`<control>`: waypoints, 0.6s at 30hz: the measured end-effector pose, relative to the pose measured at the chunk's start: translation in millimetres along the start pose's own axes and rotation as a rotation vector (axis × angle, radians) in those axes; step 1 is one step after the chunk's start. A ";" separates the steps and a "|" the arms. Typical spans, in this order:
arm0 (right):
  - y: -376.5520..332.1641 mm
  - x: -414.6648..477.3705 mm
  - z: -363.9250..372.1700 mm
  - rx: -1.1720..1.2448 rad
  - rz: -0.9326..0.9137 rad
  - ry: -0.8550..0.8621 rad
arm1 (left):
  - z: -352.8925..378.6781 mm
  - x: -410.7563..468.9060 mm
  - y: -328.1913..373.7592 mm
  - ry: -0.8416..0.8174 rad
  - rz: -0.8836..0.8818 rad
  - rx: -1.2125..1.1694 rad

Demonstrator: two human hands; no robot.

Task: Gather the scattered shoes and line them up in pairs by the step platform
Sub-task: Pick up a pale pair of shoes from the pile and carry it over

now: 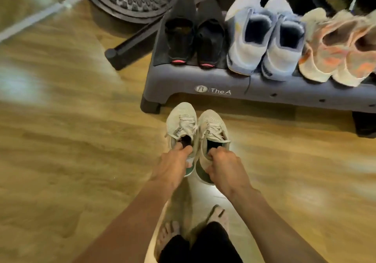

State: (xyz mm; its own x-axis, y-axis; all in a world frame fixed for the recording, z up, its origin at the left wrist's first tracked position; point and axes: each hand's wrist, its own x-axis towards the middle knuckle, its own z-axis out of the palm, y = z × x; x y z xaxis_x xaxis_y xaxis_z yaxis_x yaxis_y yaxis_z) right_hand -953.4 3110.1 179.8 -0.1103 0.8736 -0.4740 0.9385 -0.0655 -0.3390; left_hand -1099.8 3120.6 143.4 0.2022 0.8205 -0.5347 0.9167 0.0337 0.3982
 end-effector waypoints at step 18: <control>56.4 282.0 175.7 0.041 -0.082 0.394 | 101.5 277.1 -129.2 0.435 0.125 0.100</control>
State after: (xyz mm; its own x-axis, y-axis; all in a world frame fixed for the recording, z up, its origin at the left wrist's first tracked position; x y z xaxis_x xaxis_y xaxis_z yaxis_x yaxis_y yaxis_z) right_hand -989.1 3268.0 -115.7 -0.0427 0.9942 -0.0988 0.9169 -0.0003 -0.3990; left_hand -1127.2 3285.7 -131.8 0.1695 0.9787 -0.1162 0.9274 -0.1185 0.3549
